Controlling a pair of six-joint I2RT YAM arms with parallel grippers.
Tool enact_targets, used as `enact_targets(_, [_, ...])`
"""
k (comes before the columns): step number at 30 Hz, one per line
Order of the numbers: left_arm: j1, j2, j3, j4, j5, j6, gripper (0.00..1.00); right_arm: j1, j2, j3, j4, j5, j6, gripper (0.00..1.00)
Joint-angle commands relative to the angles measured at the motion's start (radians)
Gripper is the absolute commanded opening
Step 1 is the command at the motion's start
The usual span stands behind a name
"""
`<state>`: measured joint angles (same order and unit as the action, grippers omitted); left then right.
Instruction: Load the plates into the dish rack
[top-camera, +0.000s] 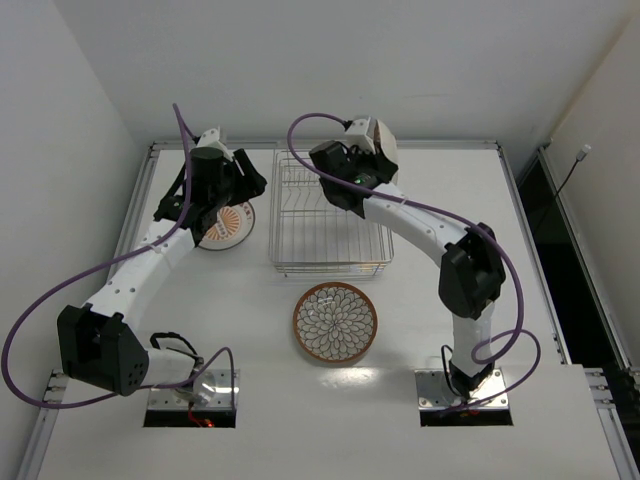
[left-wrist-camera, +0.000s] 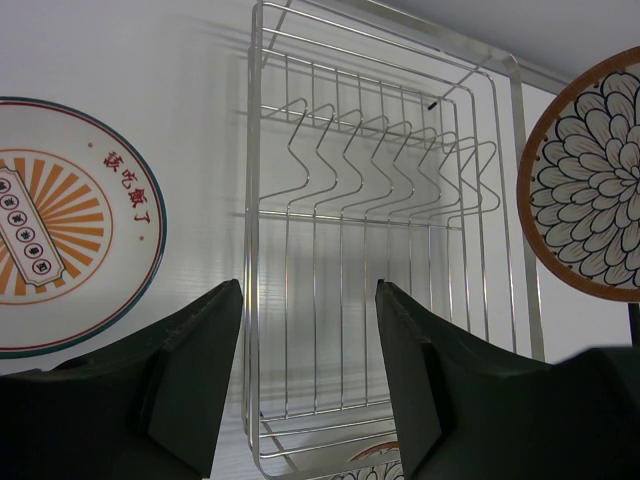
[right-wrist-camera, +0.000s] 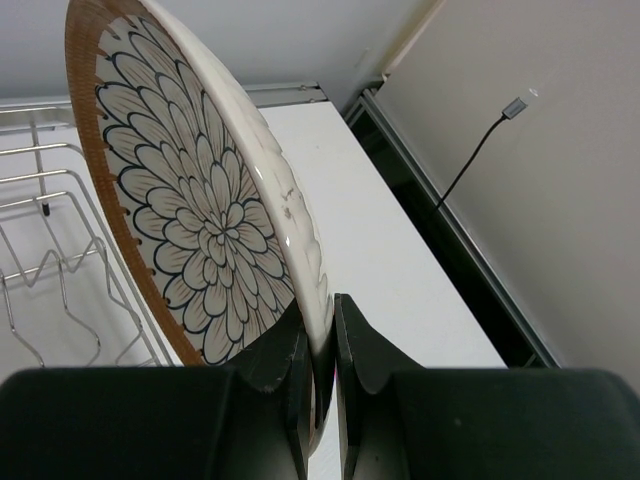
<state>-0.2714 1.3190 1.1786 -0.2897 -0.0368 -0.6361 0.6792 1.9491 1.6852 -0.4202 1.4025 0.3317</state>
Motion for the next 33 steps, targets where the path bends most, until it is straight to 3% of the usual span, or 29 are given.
enact_targets(1, [0.005, -0.032, 0.006, 0.034, 0.009, 0.01, 0.54, 0.019, -0.021, 0.082, 0.106, 0.179, 0.009, 0.0])
enact_targets(21, [0.005, -0.032, 0.006, 0.034, 0.009, 0.01, 0.54, 0.028, 0.102, 0.111, 0.075, 0.093, 0.047, 0.0])
enact_targets(28, [0.005, -0.032, 0.006, 0.034, 0.009, 0.01, 0.54, 0.019, 0.155, 0.143, -0.02, -0.022, 0.136, 0.15])
enact_targets(33, [0.005, -0.032, 0.006, 0.034, 0.009, 0.01, 0.54, -0.004, 0.155, 0.154, -0.084, -0.128, 0.225, 0.16])
